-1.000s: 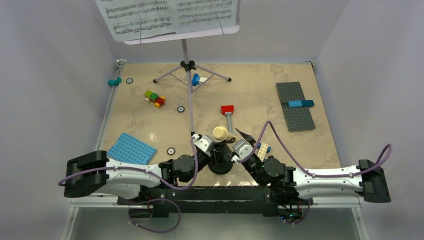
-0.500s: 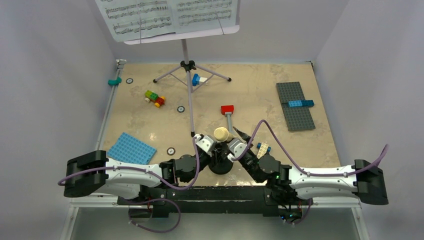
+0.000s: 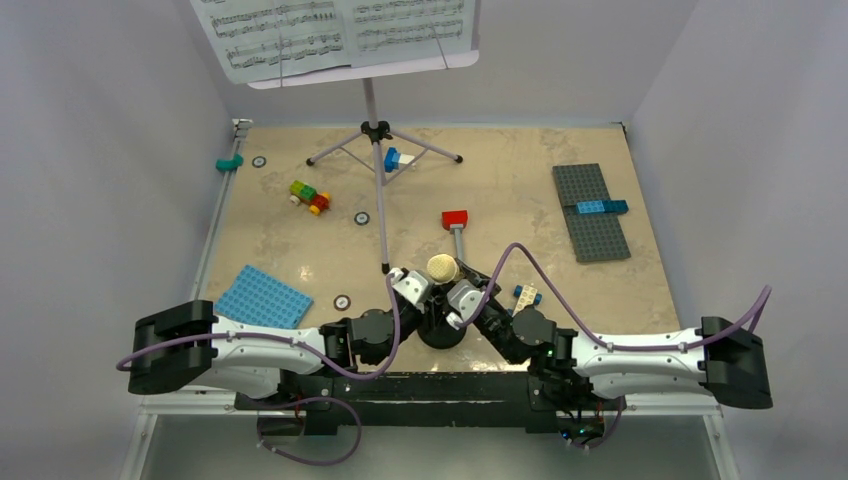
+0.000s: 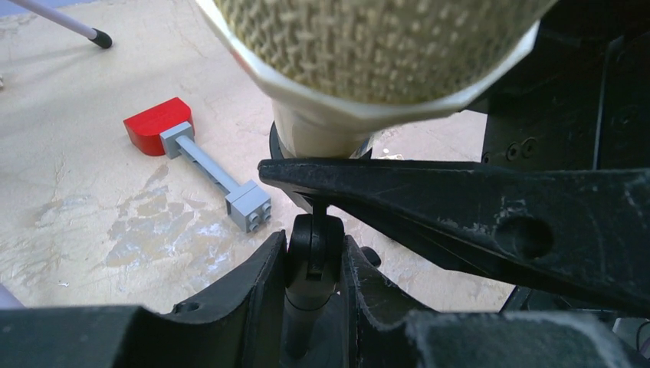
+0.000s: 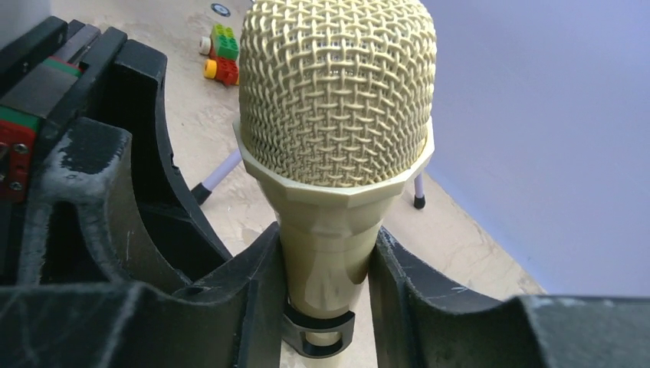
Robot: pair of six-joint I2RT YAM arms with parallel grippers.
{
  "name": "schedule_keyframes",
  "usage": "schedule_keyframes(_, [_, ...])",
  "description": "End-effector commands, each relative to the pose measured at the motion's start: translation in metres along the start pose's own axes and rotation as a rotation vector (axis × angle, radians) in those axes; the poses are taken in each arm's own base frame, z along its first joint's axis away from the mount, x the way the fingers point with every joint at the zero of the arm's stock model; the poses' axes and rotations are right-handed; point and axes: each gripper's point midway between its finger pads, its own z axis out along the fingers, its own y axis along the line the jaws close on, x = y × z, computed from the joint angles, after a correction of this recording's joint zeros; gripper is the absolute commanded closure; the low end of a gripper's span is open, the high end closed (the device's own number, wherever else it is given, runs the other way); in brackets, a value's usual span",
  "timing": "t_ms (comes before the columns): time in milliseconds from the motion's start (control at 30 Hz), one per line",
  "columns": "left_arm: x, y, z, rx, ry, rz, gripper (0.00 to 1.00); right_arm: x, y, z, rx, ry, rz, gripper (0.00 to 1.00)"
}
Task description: Pack up the instrument practice props
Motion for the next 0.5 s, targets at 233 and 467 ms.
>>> schedule_keyframes(233, [0.050,0.015,-0.010,-0.048,0.164,0.080,1.00,-0.049,-0.047,-0.001,0.139,-0.109,0.106,1.00])
schedule_keyframes(467, [0.058,0.027,-0.011,-0.112,0.178,0.109,1.00,-0.058,-0.080,-0.020,0.224,-0.119,0.253,1.00])
